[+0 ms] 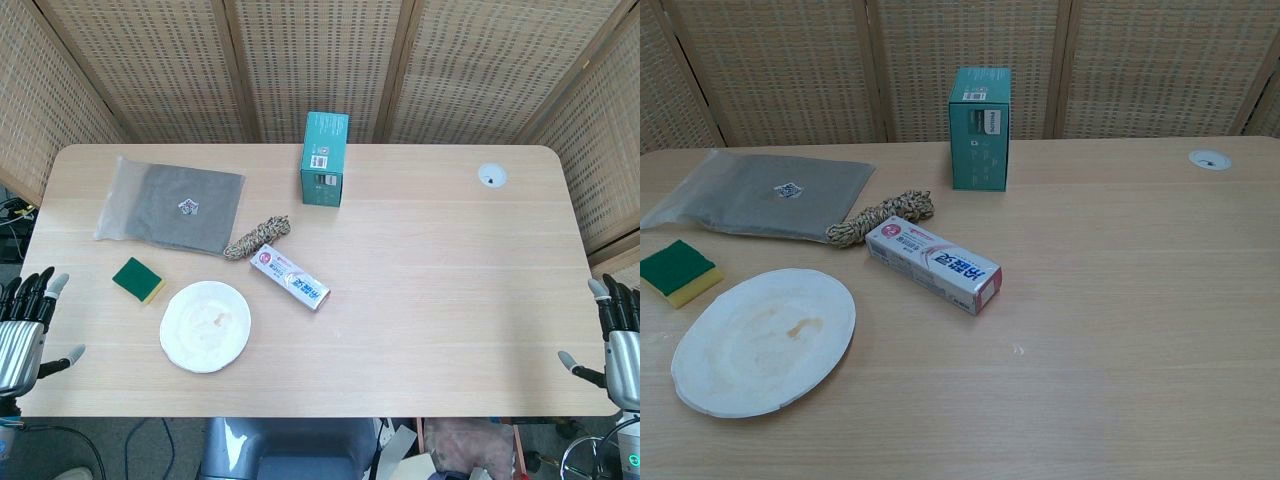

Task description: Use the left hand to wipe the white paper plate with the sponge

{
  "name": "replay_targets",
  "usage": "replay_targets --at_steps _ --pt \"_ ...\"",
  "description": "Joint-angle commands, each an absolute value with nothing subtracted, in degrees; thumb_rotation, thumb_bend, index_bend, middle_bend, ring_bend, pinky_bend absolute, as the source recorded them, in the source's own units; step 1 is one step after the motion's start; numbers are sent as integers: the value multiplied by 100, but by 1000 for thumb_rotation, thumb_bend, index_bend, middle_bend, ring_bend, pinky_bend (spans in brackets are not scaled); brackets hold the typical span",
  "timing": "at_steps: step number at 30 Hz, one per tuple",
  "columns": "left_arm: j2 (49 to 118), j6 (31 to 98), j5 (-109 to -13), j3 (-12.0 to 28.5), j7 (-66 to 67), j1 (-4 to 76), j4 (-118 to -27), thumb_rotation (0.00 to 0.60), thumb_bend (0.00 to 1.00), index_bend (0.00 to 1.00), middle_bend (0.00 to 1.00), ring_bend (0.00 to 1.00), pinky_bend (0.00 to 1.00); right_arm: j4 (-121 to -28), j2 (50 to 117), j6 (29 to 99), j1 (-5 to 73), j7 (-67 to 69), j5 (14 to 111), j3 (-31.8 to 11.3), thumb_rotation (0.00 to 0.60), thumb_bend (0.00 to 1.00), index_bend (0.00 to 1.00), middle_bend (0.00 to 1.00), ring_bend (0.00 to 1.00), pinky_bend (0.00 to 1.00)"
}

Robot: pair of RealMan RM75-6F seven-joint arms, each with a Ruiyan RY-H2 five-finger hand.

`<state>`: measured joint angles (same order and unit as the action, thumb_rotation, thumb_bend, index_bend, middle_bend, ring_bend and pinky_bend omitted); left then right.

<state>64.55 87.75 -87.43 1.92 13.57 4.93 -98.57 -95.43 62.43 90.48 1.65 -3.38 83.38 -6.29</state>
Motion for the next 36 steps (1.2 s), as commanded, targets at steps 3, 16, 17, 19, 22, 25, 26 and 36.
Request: replay_targets --at_steps 3,16,17,19,22,25,26,36 --pt "6509 8569 -8617 221 1324 583 -9714 600 0 0 0 0 0 -9548 6223 9071 154 -295 8344 -647 600 0 16 0 0 0" --pt "6758 6888 -8879 358 345 1829 -7523 600 0 0 0 0 28 -9525 6256 8999 181 -384 8207 -720 600 0 16 0 0 0" --pt "6793 6732 -8953 332 241 1953 -7285 600 0 0 0 0 50 -9522 6268 8987 188 -408 8181 -731 600 0 16 0 0 0" --pt "6950 6372 -9099 257 -7 2228 -6708 600 0 0 0 0 73 -9481 6318 8932 216 -506 8086 -762 600 0 16 0 0 0" --pt "7436 5646 -9407 25 -443 2770 -5566 600 0 5 0 0 80 -9391 6438 8737 310 -779 7760 -865 600 0 16 0 0 0" --pt "7768 5560 -9627 -143 -841 2961 -4884 600 0 48 0 0 89 -9378 6480 8714 337 -893 7613 -936 600 0 16 0 0 0" --pt "7912 5509 -9682 -193 -990 3036 -4615 600 0 65 0 0 92 -9368 6489 8707 343 -913 7562 -962 600 0 16 0 0 0" --pt "9060 5136 -9945 -623 -2111 3446 -2775 600 0 126 0 0 94 -9225 6546 8614 377 -957 7259 -1083 600 0 16 0 0 0"
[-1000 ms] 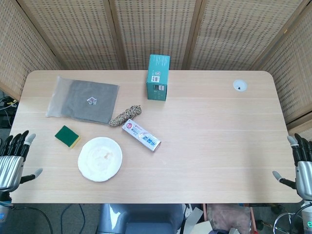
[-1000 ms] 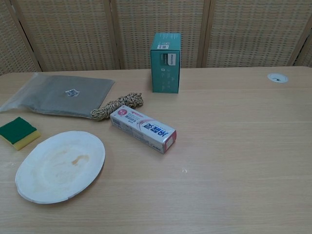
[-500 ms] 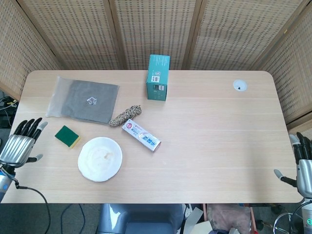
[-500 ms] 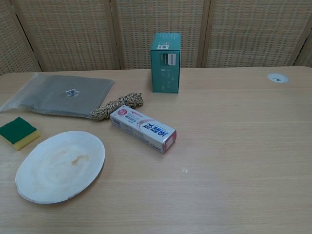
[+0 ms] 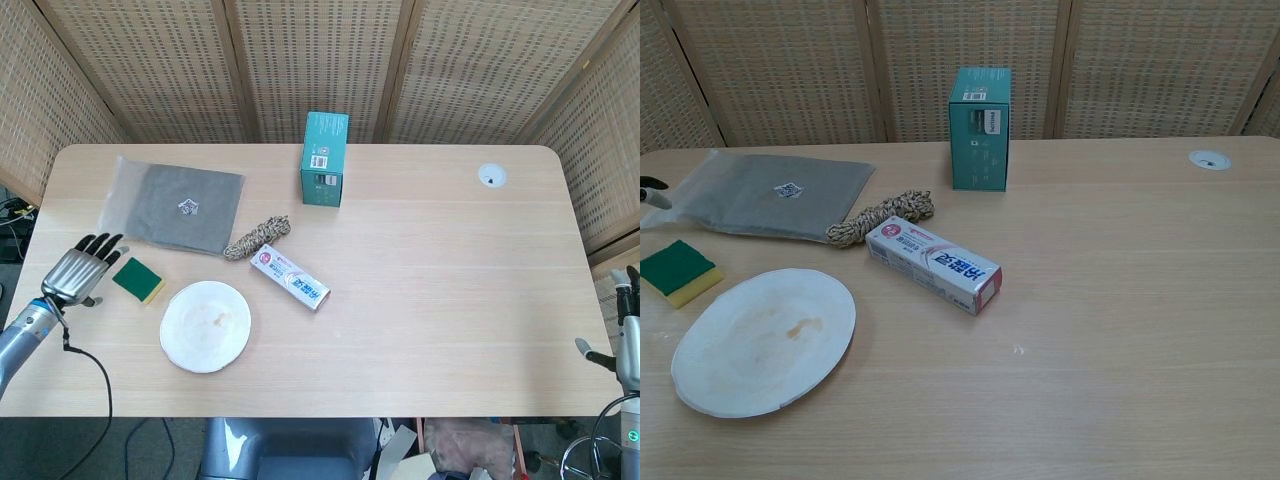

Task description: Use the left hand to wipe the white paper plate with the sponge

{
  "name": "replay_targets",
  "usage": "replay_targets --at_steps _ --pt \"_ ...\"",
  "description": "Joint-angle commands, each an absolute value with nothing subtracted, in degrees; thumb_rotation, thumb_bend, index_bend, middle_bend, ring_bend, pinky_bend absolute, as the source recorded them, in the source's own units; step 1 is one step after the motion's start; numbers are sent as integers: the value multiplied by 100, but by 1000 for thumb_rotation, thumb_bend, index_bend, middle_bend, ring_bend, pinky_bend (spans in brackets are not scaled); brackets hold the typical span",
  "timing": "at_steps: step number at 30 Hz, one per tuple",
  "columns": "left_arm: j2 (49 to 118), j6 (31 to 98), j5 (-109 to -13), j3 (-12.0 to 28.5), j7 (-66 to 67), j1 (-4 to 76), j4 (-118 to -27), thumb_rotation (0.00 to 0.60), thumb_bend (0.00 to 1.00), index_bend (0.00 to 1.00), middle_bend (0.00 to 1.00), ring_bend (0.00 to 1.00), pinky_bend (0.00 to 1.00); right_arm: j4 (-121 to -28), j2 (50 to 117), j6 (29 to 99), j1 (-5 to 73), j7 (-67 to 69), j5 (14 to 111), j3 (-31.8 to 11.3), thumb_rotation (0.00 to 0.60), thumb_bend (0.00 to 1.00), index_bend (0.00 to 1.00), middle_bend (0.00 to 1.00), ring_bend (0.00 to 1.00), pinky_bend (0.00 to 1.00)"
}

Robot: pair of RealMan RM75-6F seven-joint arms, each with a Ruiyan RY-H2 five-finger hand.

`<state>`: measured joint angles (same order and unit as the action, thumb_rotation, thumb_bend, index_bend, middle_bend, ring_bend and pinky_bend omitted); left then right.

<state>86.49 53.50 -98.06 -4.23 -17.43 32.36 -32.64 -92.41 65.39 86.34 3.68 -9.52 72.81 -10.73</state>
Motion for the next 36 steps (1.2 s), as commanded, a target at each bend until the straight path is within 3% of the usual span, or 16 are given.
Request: replay_targets --at_steps 1,10,16,26,31,36 --pt "9116 5125 -9950 -640 -2154 3461 -2699 600 0 130 0 0 94 -9221 6548 8605 380 -959 7250 -1086 600 0 16 0 0 0" --pt "9661 4993 -10018 -846 -2449 3647 -2021 600 29 222 38 48 150 -9142 6581 8474 430 -973 7127 -1106 600 0 16 0 0 0" --pt "9828 5042 -9979 -896 -2603 3656 -1813 600 55 312 124 106 205 -9115 6587 8462 435 -955 7081 -1127 600 0 16 0 0 0" --pt "10014 5410 -9877 -879 -2715 3590 -1475 600 178 514 320 270 372 -9097 6591 8401 461 -923 7079 -1114 600 0 16 0 0 0" --pt "9938 5730 -9879 -874 -2703 3609 -1538 600 233 546 356 299 397 -9125 6564 8392 456 -888 7089 -1106 600 0 16 0 0 0" --pt "9763 6987 -10096 -902 -2424 3714 -1982 600 346 584 398 335 433 -9173 6520 8427 431 -825 7124 -1099 600 0 16 0 0 0"
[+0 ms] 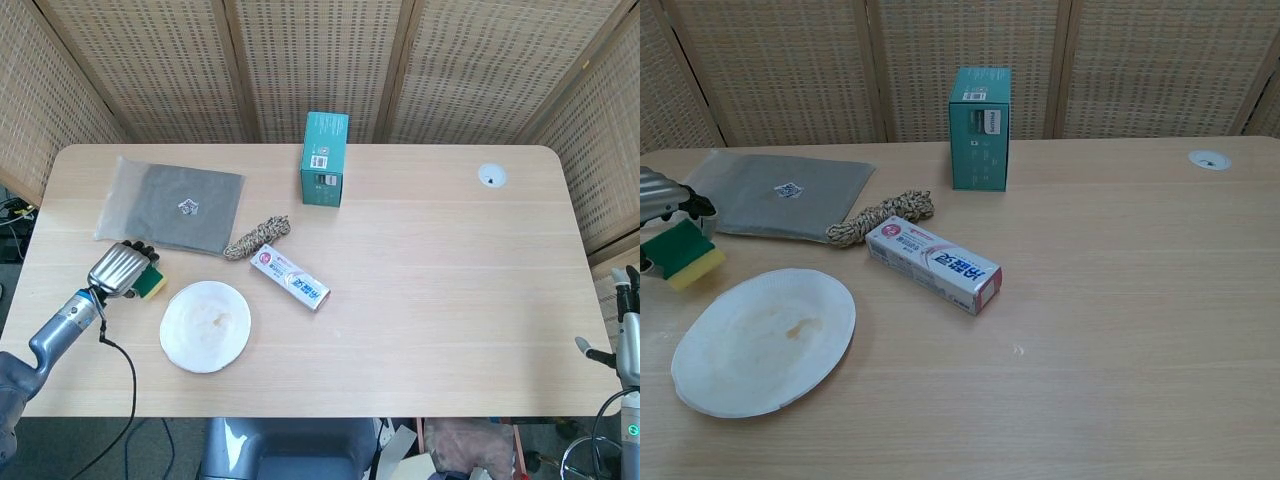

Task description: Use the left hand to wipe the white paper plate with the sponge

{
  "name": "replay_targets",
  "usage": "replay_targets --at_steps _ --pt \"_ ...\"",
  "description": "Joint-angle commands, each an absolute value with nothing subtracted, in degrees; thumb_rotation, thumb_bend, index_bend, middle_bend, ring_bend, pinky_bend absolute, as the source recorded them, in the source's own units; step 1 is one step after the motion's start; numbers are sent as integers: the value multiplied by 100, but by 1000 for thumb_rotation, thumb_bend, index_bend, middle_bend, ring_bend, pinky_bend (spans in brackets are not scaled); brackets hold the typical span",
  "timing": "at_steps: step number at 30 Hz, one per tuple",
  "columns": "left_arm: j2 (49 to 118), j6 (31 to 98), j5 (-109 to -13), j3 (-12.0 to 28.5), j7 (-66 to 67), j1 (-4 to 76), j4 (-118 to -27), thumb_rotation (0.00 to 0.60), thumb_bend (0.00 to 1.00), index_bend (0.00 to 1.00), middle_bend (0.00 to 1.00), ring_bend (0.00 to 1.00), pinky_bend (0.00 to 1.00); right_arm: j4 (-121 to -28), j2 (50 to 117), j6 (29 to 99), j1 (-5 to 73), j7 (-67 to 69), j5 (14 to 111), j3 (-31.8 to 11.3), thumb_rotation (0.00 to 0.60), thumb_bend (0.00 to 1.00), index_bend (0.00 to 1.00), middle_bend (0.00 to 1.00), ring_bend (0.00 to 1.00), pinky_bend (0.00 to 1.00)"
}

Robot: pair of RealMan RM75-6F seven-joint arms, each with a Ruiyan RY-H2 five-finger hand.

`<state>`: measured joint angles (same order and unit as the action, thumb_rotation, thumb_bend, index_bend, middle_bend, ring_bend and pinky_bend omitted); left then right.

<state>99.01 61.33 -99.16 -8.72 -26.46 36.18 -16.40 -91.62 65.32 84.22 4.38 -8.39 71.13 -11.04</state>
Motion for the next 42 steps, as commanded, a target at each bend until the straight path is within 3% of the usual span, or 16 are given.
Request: replay_targets --at_steps 1,10,18,30,42 --pt "9711 7220 -10210 -951 -2224 3783 -2104 600 360 589 403 339 435 -9180 6513 8424 429 -817 7134 -1092 600 0 16 0 0 0" --pt "9238 7300 -10618 -1160 -861 4170 -3556 600 374 609 427 355 447 -9212 6484 8438 419 -771 7175 -1078 600 0 16 0 0 0" --pt "9060 6521 -10773 -1210 493 4557 -4768 600 388 632 445 368 457 -9212 6495 8398 435 -794 7210 -1036 600 0 16 0 0 0" --pt "9361 5908 -10909 -1300 1595 4696 -4784 600 413 694 489 394 482 -9213 6461 8372 433 -691 7173 -1058 600 0 16 0 0 0" --pt "9534 5861 -10837 -1294 1828 4606 -4541 600 428 719 511 413 499 -9229 6432 8375 423 -646 7178 -1052 600 0 16 0 0 0"
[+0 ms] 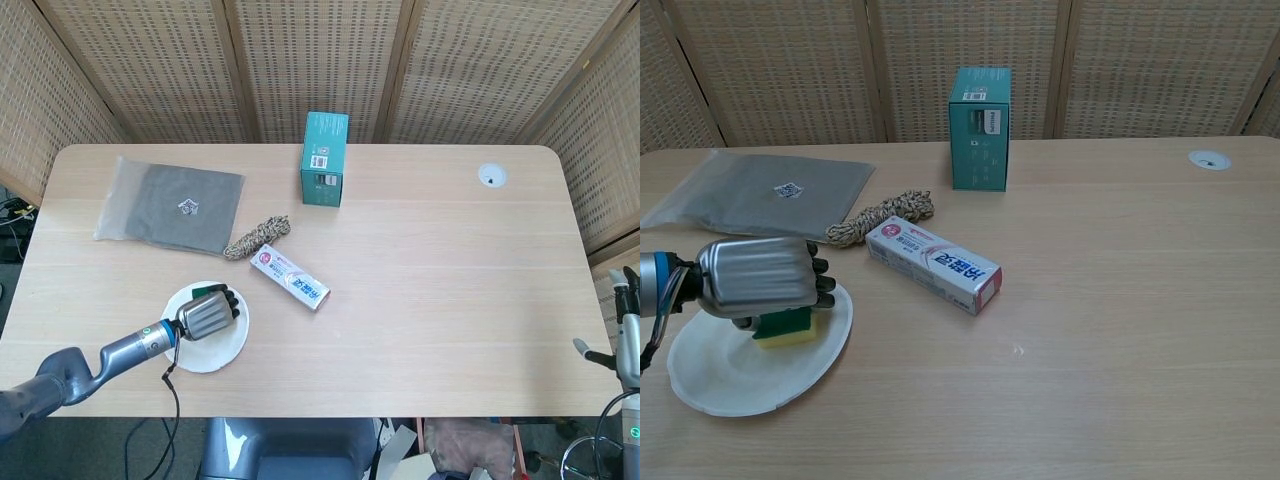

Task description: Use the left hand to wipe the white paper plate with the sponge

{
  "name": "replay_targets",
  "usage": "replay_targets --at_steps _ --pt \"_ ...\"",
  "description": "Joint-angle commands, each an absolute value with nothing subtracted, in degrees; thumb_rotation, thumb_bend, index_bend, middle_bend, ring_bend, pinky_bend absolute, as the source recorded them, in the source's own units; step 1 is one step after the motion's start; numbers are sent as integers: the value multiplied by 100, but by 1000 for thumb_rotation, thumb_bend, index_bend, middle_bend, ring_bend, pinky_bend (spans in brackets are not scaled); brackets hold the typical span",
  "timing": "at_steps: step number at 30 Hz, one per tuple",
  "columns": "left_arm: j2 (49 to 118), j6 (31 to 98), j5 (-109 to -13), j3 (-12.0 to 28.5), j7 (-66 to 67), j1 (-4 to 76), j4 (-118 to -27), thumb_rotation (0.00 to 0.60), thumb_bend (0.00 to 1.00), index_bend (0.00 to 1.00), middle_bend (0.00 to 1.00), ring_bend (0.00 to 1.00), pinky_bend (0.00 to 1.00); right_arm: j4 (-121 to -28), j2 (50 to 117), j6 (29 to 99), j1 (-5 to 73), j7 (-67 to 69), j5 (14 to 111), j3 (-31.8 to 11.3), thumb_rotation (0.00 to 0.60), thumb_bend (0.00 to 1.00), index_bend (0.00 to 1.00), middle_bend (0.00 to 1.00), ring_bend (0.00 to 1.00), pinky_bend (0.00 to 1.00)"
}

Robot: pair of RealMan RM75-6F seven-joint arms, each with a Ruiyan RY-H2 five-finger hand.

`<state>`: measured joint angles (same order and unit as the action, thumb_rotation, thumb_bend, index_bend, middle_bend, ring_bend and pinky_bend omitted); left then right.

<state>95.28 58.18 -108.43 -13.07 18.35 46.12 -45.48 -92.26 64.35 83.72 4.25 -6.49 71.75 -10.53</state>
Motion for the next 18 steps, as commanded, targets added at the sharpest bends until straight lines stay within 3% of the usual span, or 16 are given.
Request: replay_targets --at_steps 1,9,18 --pt "9529 5890 -10831 -1282 1814 4603 -4548 600 429 720 512 413 499 -9232 6429 8379 420 -642 7180 -1052 600 0 16 0 0 0" --pt "9111 6427 -10816 -1034 1797 4703 -4975 600 455 724 519 423 508 -9257 6401 8385 410 -606 7199 -1044 600 0 16 0 0 0" --pt "9082 6095 -10878 -1060 2764 4726 -5225 600 456 755 559 460 518 -9269 6370 8362 410 -539 7197 -1046 600 0 16 0 0 0"
